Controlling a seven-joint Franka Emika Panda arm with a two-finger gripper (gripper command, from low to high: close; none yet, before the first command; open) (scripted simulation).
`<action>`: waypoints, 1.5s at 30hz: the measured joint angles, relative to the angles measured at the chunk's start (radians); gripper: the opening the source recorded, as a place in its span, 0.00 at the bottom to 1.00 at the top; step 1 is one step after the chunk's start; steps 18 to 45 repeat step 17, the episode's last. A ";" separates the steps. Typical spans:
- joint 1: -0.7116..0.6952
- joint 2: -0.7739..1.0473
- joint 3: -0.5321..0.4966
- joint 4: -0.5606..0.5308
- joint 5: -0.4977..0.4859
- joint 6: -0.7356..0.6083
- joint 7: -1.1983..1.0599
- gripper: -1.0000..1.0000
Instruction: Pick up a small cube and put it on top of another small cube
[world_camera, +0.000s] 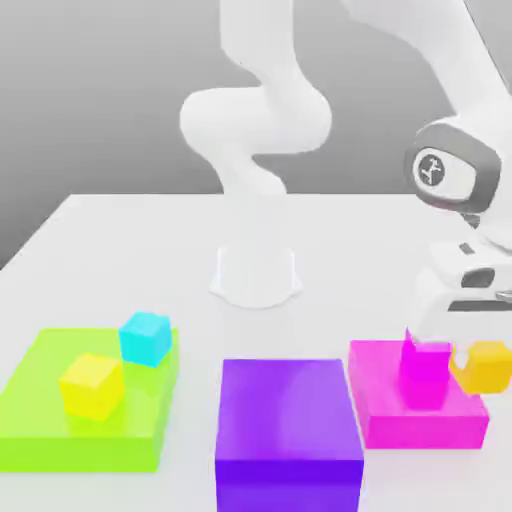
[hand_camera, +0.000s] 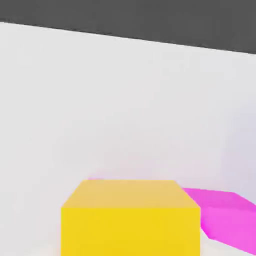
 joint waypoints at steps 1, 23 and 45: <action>0.008 -0.036 0.003 -0.025 0.033 -0.004 -0.042 0.00; 0.103 -0.147 -0.041 -0.266 0.194 0.182 -0.305 1.00; 0.103 -0.147 -0.041 -0.266 0.194 0.182 -0.305 1.00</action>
